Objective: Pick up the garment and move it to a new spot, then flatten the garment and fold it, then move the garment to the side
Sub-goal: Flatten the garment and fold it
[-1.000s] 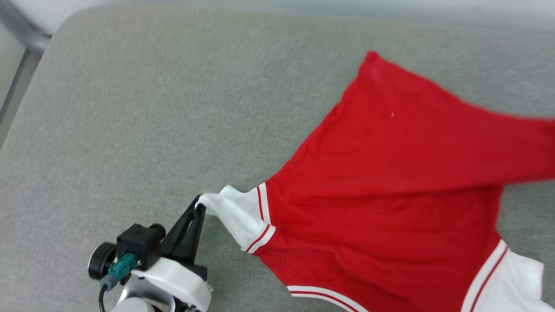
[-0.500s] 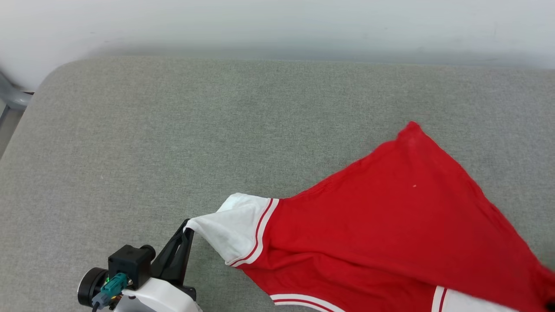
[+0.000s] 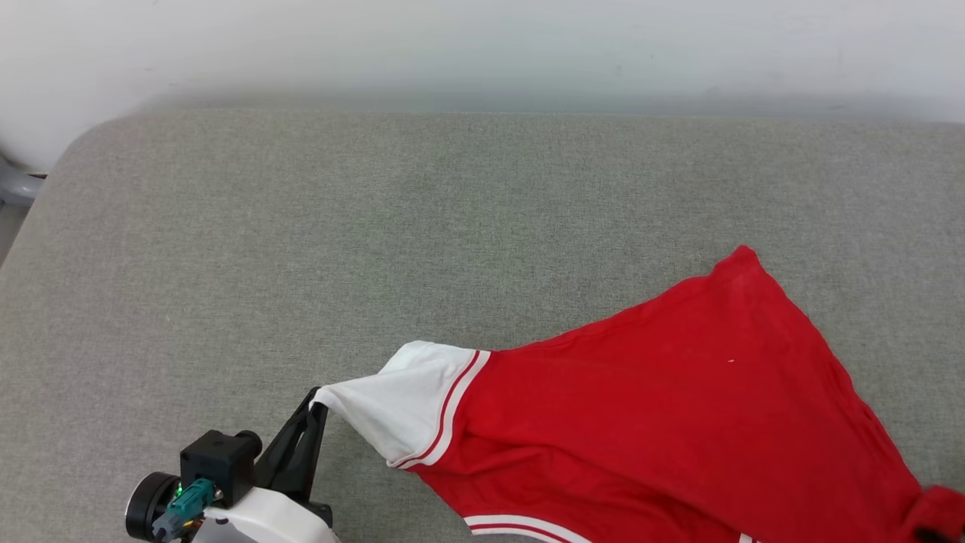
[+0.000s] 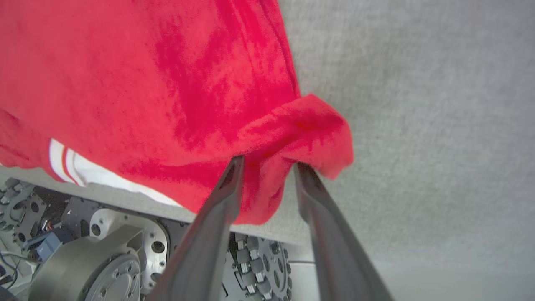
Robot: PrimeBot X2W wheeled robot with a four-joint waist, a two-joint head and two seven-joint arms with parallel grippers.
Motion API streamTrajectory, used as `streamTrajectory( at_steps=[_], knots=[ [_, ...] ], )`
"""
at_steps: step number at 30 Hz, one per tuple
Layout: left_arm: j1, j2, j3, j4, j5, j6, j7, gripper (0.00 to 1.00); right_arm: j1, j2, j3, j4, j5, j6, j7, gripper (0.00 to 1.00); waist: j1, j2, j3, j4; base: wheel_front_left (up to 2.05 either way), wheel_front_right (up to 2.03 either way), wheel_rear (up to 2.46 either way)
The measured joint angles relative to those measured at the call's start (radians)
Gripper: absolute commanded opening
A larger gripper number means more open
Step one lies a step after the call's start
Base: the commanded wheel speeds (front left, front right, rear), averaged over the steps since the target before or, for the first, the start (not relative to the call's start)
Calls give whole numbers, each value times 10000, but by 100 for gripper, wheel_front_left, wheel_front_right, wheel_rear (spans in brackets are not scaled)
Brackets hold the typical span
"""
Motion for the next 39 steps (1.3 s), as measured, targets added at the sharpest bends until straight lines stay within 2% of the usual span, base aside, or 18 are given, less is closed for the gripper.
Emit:
streamTrajectory(
  at_steps=[7,10,14,19,24,29,34,39],
  knots=[
    [-31,17,-67,-261,52,77,94,0,-1125,-35,-1277,-932,169,-2,-458,100,1,0,68,141,0,0,0],
    [-143,0,-119,-336,138,75,134,0,-1590,-163,-1455,-1216,132,-2,-422,100,2,0,170,212,0,0,0],
    [-427,-67,-249,-443,265,58,178,0,-2785,-470,-1348,-1593,-100,0,136,100,2,0,460,386,0,0,0],
    [-876,-247,-360,-502,445,-33,180,0,-4485,-671,-523,-1670,-560,0,1402,100,3,0,923,664,0,0,0],
    [-1298,-483,-514,-502,635,-144,165,0,-6287,-472,385,-963,-1018,0,2821,100,3,0,1423,995,0,0,0],
    [-1740,-679,-625,-464,786,-257,132,0,-7671,-142,1220,21,-1379,0,3714,100,3,0,1929,1325,0,0,0],
    [-2125,-865,-721,-460,928,-364,117,0,-8541,244,1730,1198,-1797,0,3858,100,4,0,2407,1585,0,0,0],
    [-2375,-1007,-832,-389,1001,-451,84,0,-8705,566,2127,2142,-2042,0,3496,100,4,-1,2767,1800,0,0,0]
  ],
)
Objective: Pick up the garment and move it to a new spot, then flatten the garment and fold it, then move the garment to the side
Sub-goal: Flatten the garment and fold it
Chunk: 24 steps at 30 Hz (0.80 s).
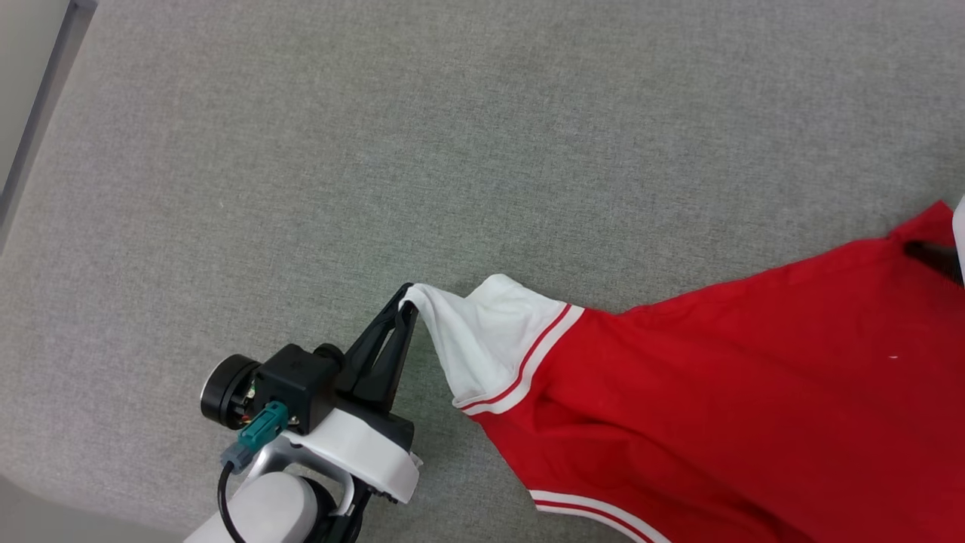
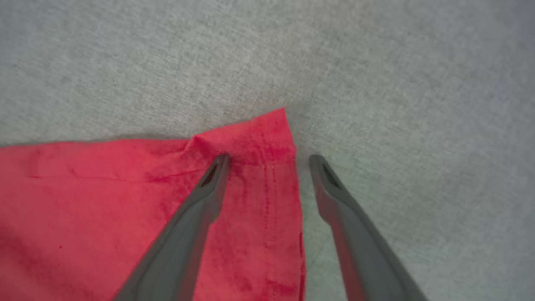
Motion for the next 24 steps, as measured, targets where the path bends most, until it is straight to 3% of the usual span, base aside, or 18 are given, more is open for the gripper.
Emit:
streamTrajectory(
  at_steps=[7,8,9,24],
  knots=[
    [-109,-132,-17,176,25,-23,-77,0,126,8,311,777,61,-2,-545,100,-2,0,177,93,0,0,0],
    [-110,-136,-12,207,23,-23,-86,0,126,4,368,813,136,-2,-635,44,-2,0,173,74,0,0,0],
    [-110,-132,-6,245,21,-27,-88,0,125,2,422,832,205,-2,-771,0,-2,0,161,44,0,0,0],
    [57,151,184,612,-119,-63,-173,0,-32,-420,982,566,573,2,-4717,0,-2,1,-1259,-516,0,0,0]
  ],
)
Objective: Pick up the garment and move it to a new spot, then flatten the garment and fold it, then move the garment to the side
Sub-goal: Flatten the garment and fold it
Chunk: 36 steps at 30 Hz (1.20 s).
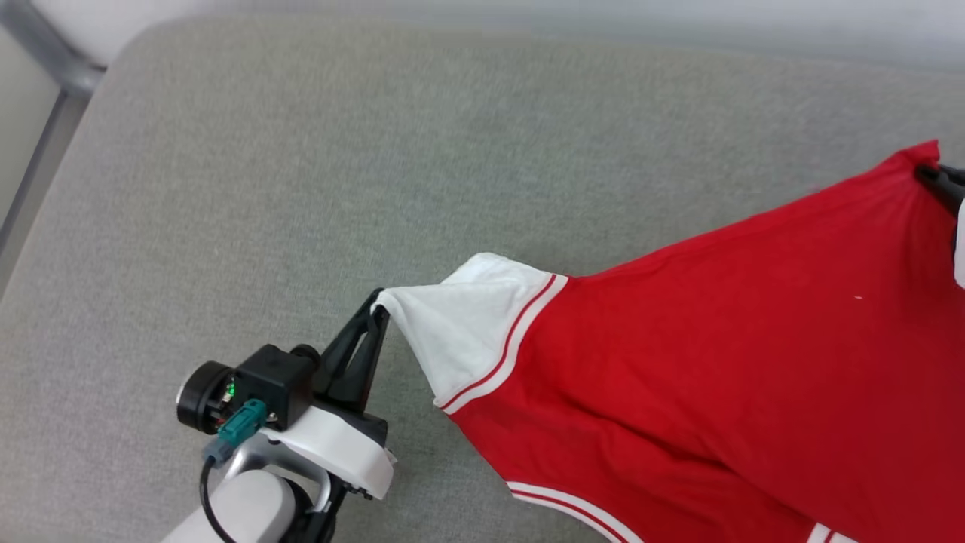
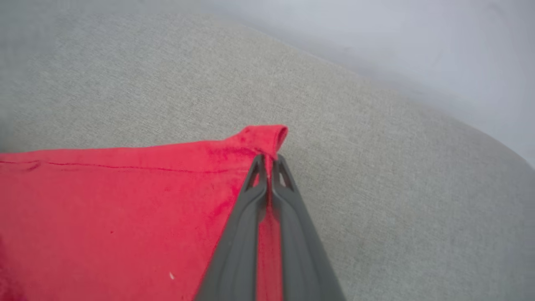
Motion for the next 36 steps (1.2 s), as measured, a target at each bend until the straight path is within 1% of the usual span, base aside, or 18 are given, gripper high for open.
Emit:
streamTrajectory(
  at_steps=[4,8,14,17,21,24,26,30,36],
  knots=[
    [-215,247,98,-92,23,-50,94,0,235,-61,61,-428,234,2,-869,0,0,0,-530,-210,0,0,0],
    [-844,520,324,-332,111,-125,295,0,364,-148,-140,-874,261,2,-1630,0,-1,0,-978,-457,0,0,0],
    [-2290,976,779,-669,291,-359,713,0,425,-21,-570,-1682,173,2,-2343,0,-1,0,-1359,-917,0,0,0],
    [-3233,1166,840,-823,558,-566,1045,0,353,35,-888,-2008,-59,2,-2665,0,-1,0,-1371,-1114,0,0,0],
    [-4725,1191,995,-917,729,-884,1463,0,-36,165,-1252,-2322,-385,2,-2846,0,-1,0,-1110,-1246,0,0,0],
    [-5930,1014,1221,-905,612,-1170,1685,0,-534,270,-1446,-2541,-660,2,-2832,0,-1,0,-775,-1322,0,0,0],
    [-6769,995,1244,-780,765,-1373,1827,0,-1007,366,-1565,-2656,-782,0,-2809,0,0,0,-492,-1370,0,0,0],
    [-8499,782,1354,-422,917,-1720,2046,0,-2262,443,-1881,-2700,-1014,0,-2679,0,0,0,180,-1445,0,0,0],
    [-11222,483,1638,594,1055,-2251,2349,0,-4608,700,-2102,-2057,-1356,2,-2439,0,0,0,1263,-1518,0,0,0]
  ],
)
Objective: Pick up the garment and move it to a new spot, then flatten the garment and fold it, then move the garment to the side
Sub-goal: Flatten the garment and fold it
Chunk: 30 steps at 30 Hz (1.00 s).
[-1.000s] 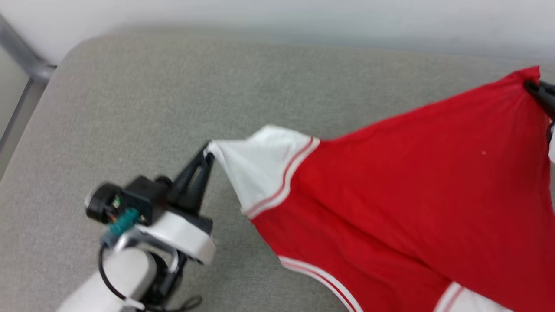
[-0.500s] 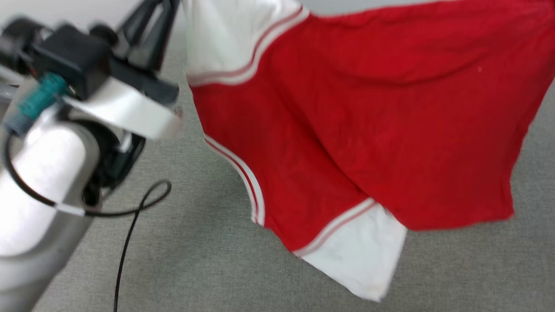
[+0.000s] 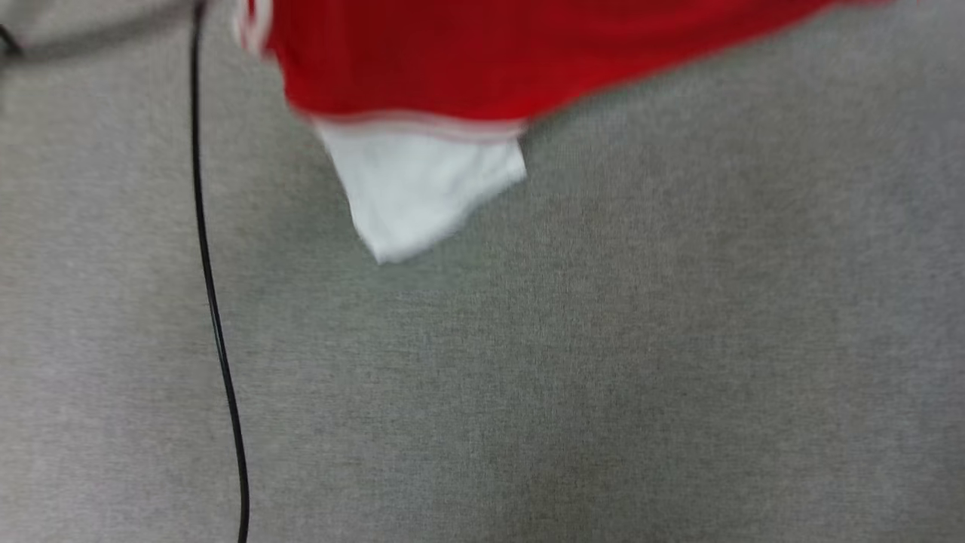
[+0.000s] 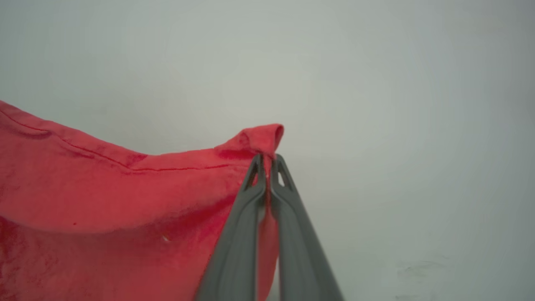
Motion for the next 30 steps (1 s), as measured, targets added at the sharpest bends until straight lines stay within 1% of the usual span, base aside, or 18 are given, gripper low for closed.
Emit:
streamTrajectory(
  at_steps=[3,6,8,11,14,17,22,26,30],
  knots=[
    [-1541,-79,-15,731,293,-359,146,0,-1332,274,27,493,-244,-2,36,0,0,-1,537,-50,0,0,0],
    [-2981,-332,-159,1361,683,-602,142,0,-2659,364,207,1145,-679,0,-77,0,1,0,1057,-97,0,0,0],
    [-3737,-535,-182,1751,775,-690,67,0,-3534,431,263,1641,-825,-2,-230,0,1,0,1372,-118,0,0,0],
    [-4812,-658,-247,2445,874,-855,27,0,-4643,581,407,2318,-984,-2,-546,0,1,0,1764,-141,0,0,0],
    [-5546,-811,-328,3089,988,-955,-123,0,-5505,700,571,2995,-1062,-2,-884,0,2,0,2061,-156,0,0,0],
    [-5802,-934,-387,3622,949,-1039,-341,0,-5967,761,899,3682,-1080,-2,-1208,0,1,0,2258,-159,0,0,0],
    [-5736,-930,-479,4472,715,-1127,-742,0,-6144,894,1701,4615,-928,0,-1693,0,1,0,2485,-184,0,0,0],
    [-4970,-892,-554,4895,485,-1139,-1122,0,-5966,965,2366,5154,-660,0,-2069,0,1,-1,2572,-176,0,0,0],
    [-4120,-815,-594,5133,251,-1143,-1488,0,-5320,1020,2972,5591,-320,0,-2458,0,1,-1,2503,-160,0,0,0]
  ],
)
